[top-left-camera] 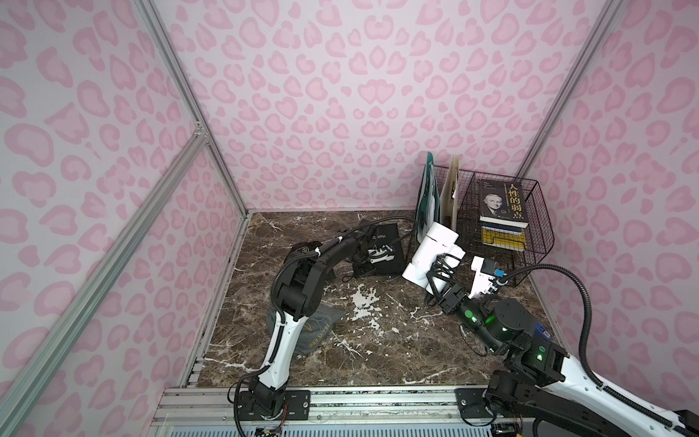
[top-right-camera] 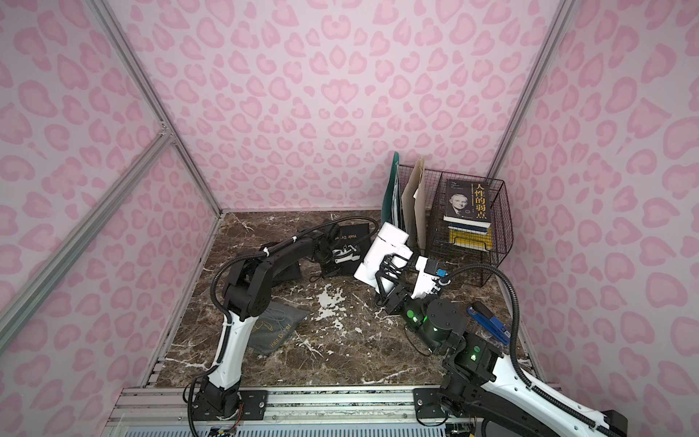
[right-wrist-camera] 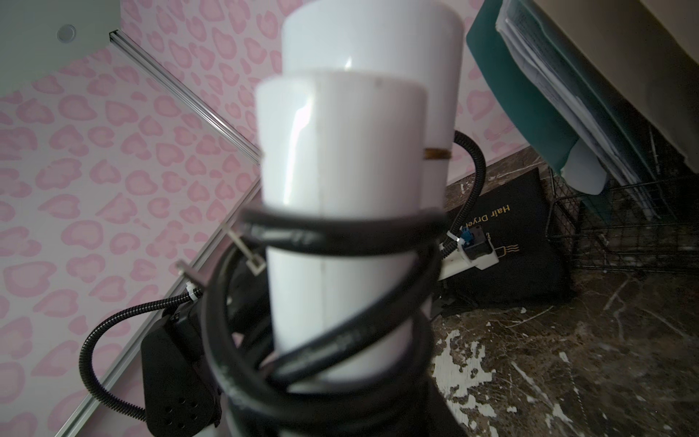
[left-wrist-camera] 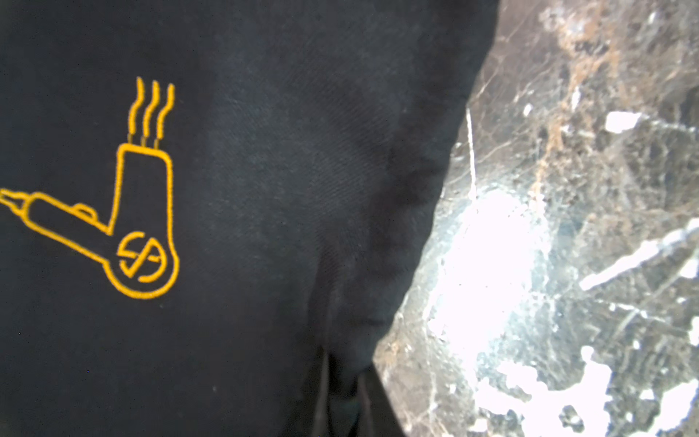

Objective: Pack away hair dryers
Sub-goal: Move the drawstring bag to the center of the board.

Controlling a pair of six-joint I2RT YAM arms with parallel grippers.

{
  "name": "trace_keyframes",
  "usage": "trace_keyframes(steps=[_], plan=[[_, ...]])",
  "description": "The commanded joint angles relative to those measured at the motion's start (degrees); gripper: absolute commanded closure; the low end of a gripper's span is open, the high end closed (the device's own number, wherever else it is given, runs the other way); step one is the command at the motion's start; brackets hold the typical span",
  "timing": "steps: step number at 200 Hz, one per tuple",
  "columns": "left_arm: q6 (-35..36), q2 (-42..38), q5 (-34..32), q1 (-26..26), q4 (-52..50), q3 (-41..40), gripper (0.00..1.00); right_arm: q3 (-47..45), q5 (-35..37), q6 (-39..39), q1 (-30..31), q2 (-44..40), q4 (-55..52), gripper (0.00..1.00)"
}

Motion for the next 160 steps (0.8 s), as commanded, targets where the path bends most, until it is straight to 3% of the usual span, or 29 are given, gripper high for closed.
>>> trace_keyframes(steps=[1,56,116,160], plan=[[0.7,-1.5,-0.1,0.0,-0.8,-0.4,0.98,0.3,0.3,-0.6,0.0,0.0,4.0,1.0],[2.5,-9.2,2.4,0.0,-5.8,-5.3,0.98,3.5,-1.4,-2.1,0.0,2.1,1.9,1.0],[3.7,-21.3,6.9,-0.6,-10.8,-21.5,0.98,4.0,-2.8,-2.7,0.0,2.7,1.2,1.0],[0.1,-24.0,9.6,-0.8,-9.6,-29.3,0.95,4.0,-3.2,-2.9,0.0,1.3,-0.4,1.0]])
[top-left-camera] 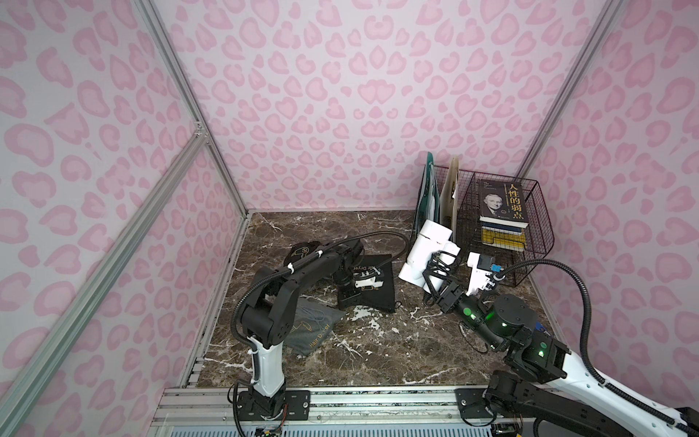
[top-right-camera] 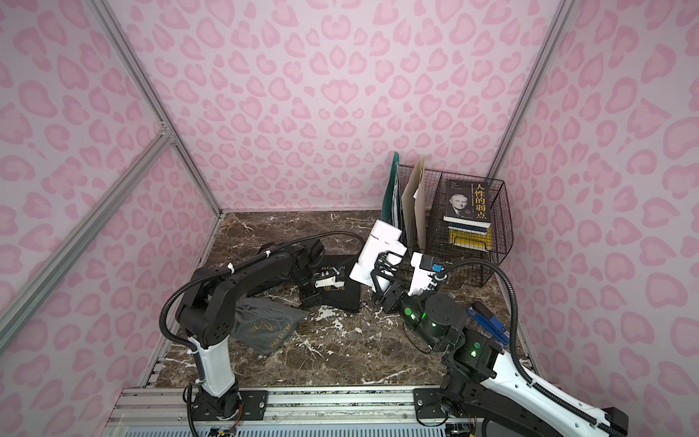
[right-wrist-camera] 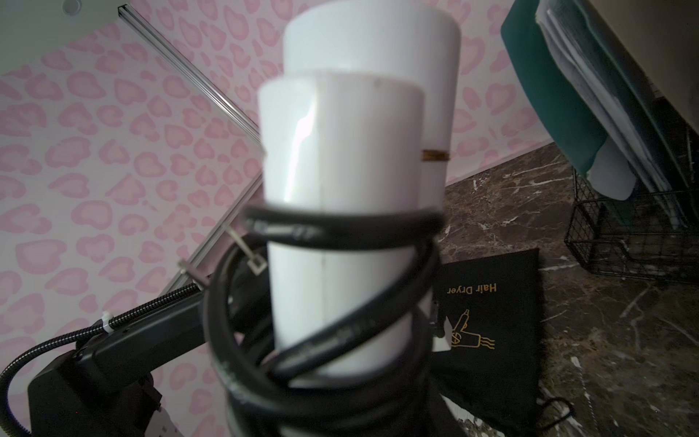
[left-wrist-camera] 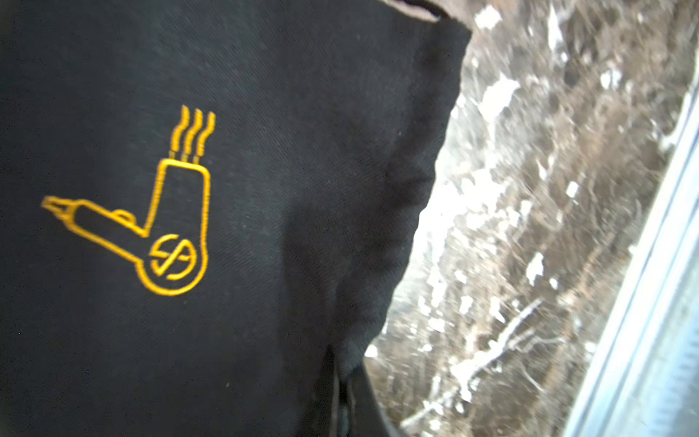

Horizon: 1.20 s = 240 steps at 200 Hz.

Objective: Pack away hair dryers
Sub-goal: Move the drawstring bag to the center of the board, then open the drawstring bag at the center of the board.

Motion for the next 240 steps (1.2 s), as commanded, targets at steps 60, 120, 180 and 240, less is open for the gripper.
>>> trace_keyframes(steps=[60,120,180,240], plan=[[-5.2,2.1,4.6,-0.1,0.4,1.8,0.78,4.2,-1.4,-2.7,0.0,-3.8,-7.6,1.0],[-5.3,4.4,3.6,-1.1,0.6,2.0,0.89,2.8,-2.2,-2.3,0.0,-6.0,-6.9,1.0],[-13.4,1.4,-0.6,-1.1,1.0,7.0,0.98,7.4,-6.2,-5.3,0.0,-4.0,-9.2,1.0],[-23.5,-1.4,1.1,-1.1,-5.7,19.0,0.98,11.9,-15.4,-6.2,0.2,2.1,-13.9,1.0]])
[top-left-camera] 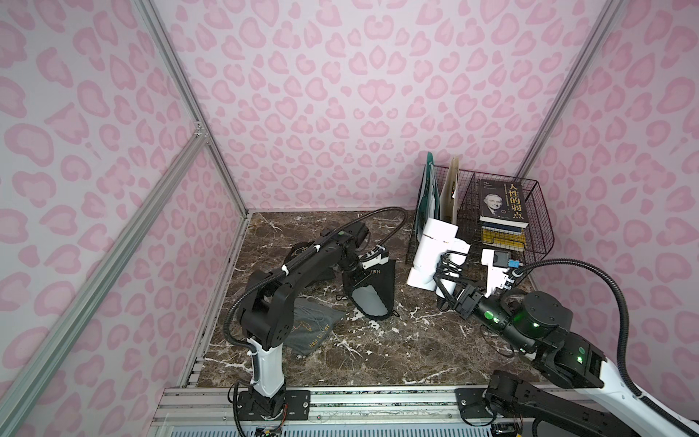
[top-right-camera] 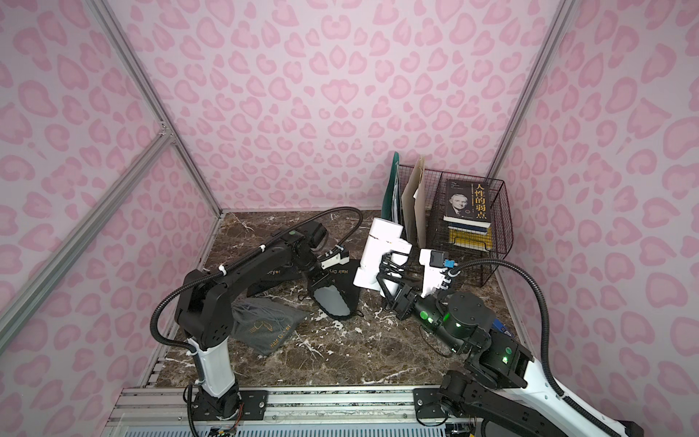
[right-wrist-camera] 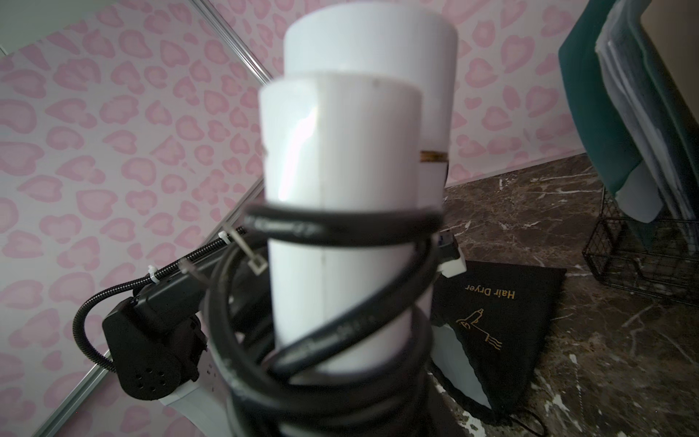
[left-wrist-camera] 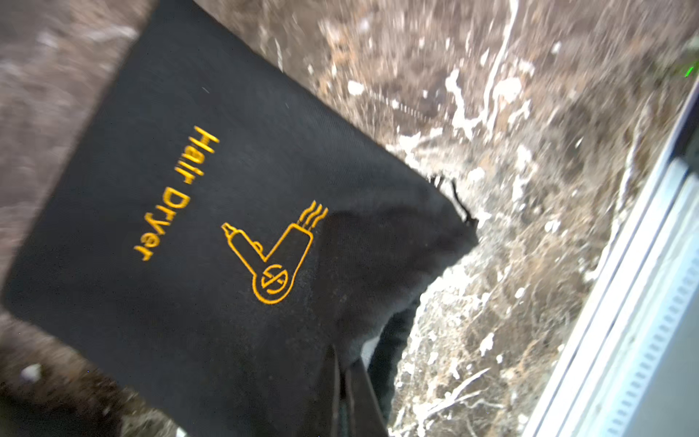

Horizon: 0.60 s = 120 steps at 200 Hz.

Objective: Pack away hair dryers
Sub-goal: Open the drawstring bag at the center of the board, then place the hair dryer in the drawstring bag.

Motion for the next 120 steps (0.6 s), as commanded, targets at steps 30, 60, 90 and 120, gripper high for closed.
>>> trace_keyframes(steps=[30,60,90,120], plan=[[-9.0,-0.1,2.1,0.0,-8.0,12.0,0.98,-0.3,-5.7,0.3,2.7,6.6,1.6,1.0],[-10.6,-0.5,3.5,0.0,-9.6,15.2,0.98,-1.6,0.5,0.9,8.9,10.4,1.3,1.0],[-11.1,-2.2,4.3,0.0,-9.5,14.5,0.98,-2.7,6.9,4.3,10.5,13.4,-0.3,1.0],[-11.2,-3.8,5.3,0.0,-8.9,12.9,0.98,-5.8,11.1,6.8,10.9,12.8,1.0,1.0]])
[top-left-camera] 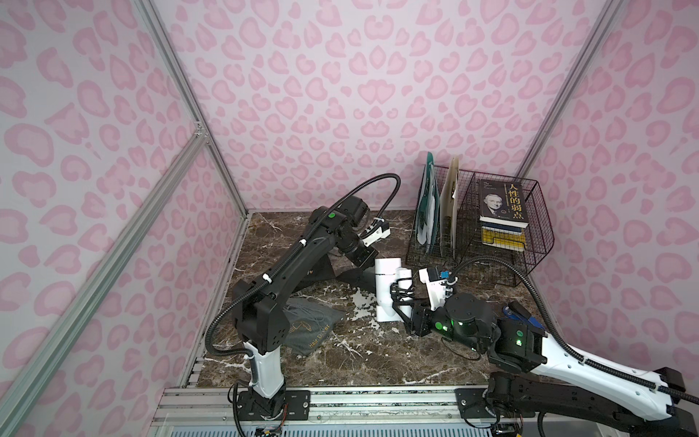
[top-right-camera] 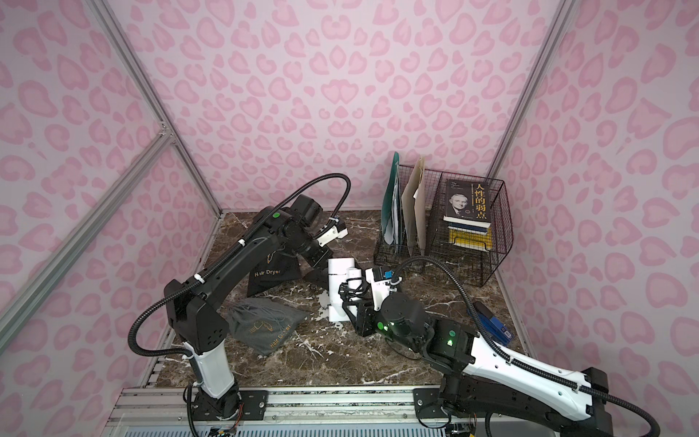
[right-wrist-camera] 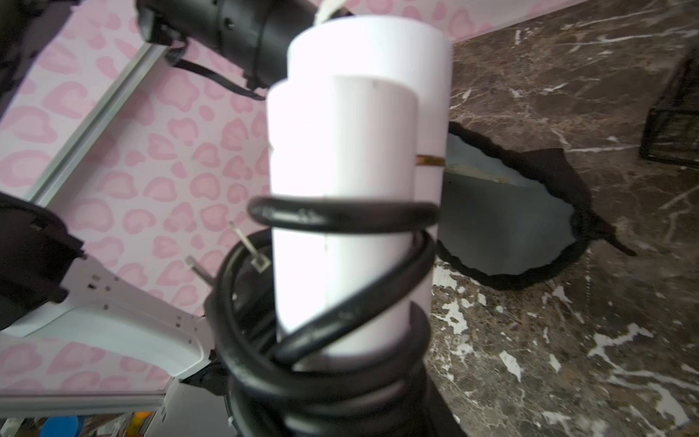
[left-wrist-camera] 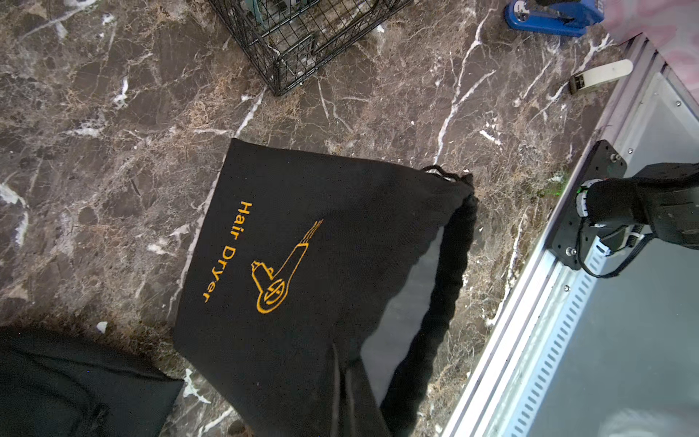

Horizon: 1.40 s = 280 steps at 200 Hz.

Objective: Pack away hair dryers
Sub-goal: Place the hair dryer in the drawstring bag.

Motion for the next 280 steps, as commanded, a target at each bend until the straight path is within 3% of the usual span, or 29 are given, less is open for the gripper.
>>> trace_keyframes(steps=[1,93,190,224,280], plan=[[-0.8,-1.2,2.2,0.1,-0.6,-1.0,0.98,-2.0,6.4,2.6,0.3,-0.6,3.8,1.0],[-1.8,-3.3,6.4,0.0,-0.2,-1.5,0.98,-2.2,5.6,3.9,0.4,8.7,5.3,1.0],[-1.1,-4.9,10.1,-2.4,-0.2,-2.7,0.98,1.9,-0.9,1.7,-1.0,19.4,4.2,1.0],[-0.1,-7.0,11.2,-4.4,0.0,-4.8,0.98,2.1,-5.6,1.6,-3.5,20.5,4.4,1.0],[1.8,-11.4,11.3,-6.3,0.3,-9.0,0.98,-1.9,-6.4,4.5,-5.3,17.1,7.5,1.0]])
